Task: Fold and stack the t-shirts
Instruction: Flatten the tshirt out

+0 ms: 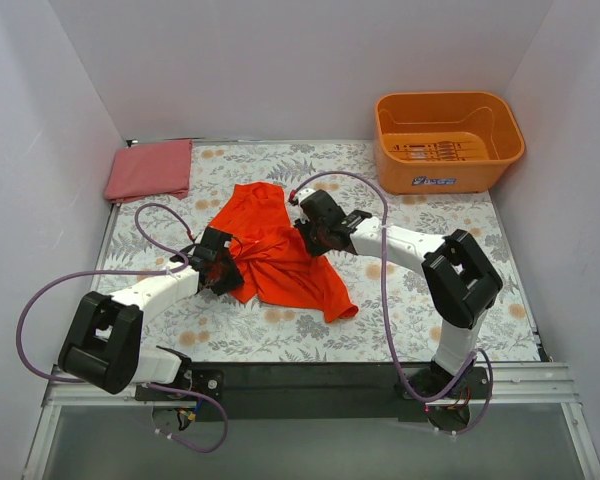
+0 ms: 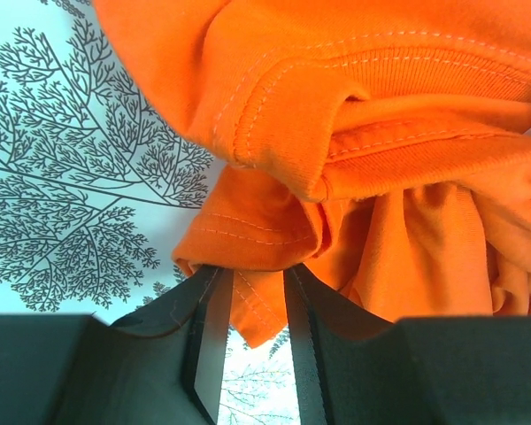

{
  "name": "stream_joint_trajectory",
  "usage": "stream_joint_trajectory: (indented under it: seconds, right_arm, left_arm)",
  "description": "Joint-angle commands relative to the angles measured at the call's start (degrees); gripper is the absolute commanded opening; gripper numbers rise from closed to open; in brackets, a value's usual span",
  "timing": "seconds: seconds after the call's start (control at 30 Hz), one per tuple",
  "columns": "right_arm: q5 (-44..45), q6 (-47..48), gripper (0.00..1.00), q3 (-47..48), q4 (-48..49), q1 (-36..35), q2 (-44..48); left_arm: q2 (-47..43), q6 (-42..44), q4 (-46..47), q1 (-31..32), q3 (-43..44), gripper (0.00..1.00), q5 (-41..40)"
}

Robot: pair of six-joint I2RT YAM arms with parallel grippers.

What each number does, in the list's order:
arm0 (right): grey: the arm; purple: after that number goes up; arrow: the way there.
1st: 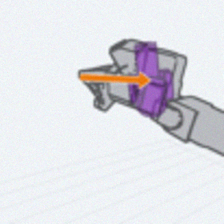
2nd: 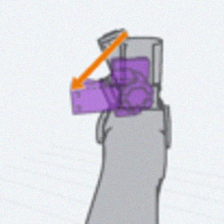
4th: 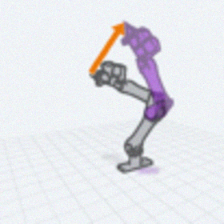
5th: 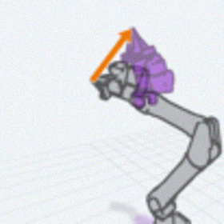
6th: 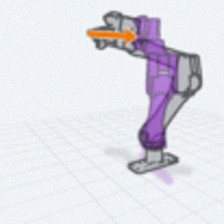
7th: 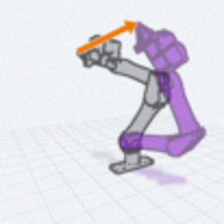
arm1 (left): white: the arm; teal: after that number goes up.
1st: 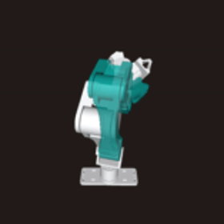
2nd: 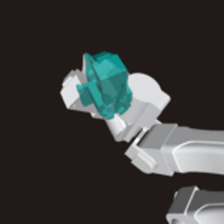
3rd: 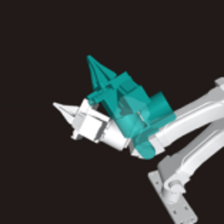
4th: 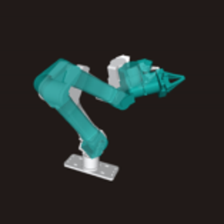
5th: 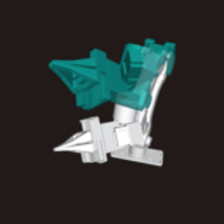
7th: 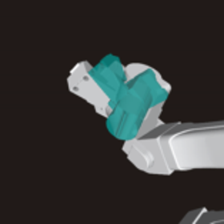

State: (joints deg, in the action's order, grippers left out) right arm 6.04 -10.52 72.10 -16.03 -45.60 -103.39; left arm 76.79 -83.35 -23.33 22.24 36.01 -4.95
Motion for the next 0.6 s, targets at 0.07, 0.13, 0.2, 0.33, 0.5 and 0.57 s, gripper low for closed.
stream_joint_trajectory:
  seconds: [0.07, 0.13, 0.2, 0.33, 0.5, 0.57]
  right_arm:
    - [2.92, 1.56, 0.01, -2.21, 1.79, 8.05, 2.05]
    - [2.84, 1.65, 0.01, -4.93, 1.97, 12.97, 4.07]
    - [1.18, 1.74, 0.06, -6.7, 2.23, 18.33, 5.31]
    - [0.73, 2.44, 0.45, -5.39, -0.13, 23.89, 7.84]
    - [-9.38, 1.21, 0.55, -9.94, -0.4, 21.44, 13.3]
    - [-10.78, -0.1, 0.55, -13.36, -0.14, 20.3, 16.11]
  left_arm:
    - [0.46, 0.73, -1.89, -0.18, 0.03, 0.26, -1.99]
    - [1.16, 0.91, -2.15, -0.27, 0.37, 0.24, -1.9]
    - [1.6, 1.17, -2.86, -0.18, 0.64, 0.22, -2.17]
    - [1.95, 1.7, -3.82, -0.18, 0.82, 0.21, -2.69]
    - [1.78, 1.79, -4.0, -0.27, 1.17, 0.21, -1.65]
    - [1.26, 1.88, -3.91, -0.27, 0.91, 0.22, -1.12]
